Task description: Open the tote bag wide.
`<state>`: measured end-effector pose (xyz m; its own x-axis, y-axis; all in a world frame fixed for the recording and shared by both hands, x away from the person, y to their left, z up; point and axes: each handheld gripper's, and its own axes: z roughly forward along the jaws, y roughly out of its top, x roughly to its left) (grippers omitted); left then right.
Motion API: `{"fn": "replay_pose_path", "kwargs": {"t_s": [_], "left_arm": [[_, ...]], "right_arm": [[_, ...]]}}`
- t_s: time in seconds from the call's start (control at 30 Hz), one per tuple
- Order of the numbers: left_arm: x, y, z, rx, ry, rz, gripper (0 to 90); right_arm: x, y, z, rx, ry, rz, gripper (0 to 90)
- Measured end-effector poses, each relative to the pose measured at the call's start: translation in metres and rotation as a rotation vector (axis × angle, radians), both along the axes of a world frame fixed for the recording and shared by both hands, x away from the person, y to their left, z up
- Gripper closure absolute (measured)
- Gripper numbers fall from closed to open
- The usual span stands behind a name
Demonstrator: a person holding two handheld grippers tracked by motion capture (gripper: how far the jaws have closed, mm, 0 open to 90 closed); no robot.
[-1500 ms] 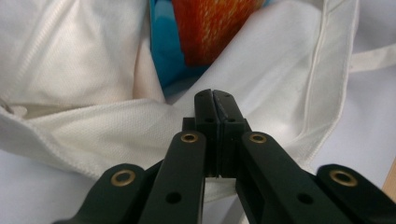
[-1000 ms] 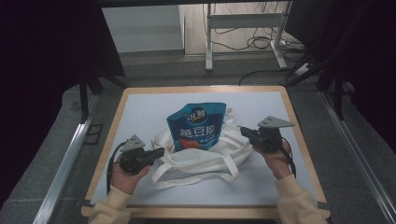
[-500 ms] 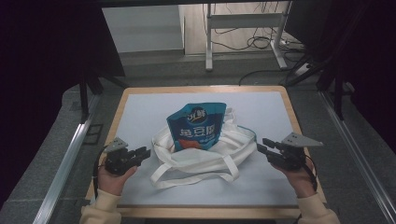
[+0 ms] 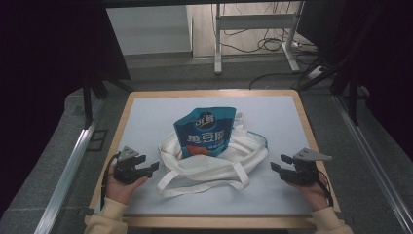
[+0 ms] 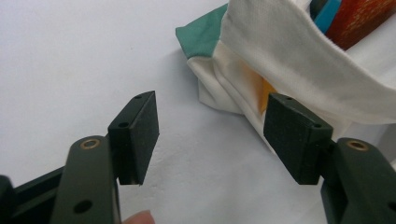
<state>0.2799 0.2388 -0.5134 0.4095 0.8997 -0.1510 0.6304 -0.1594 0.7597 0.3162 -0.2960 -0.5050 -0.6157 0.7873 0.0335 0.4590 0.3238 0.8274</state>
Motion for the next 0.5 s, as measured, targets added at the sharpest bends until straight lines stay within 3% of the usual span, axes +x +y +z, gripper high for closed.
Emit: {"fn": "replay_pose_path", "kwargs": {"t_s": [0.5], "left_arm": [[0.0015, 0.0000, -0.0016, -0.002, 0.007, -0.007, 33.2]], "right_arm": [[0.0002, 0.0016, -0.0029, -0.004, 0.011, 0.005, 41.4]]}}
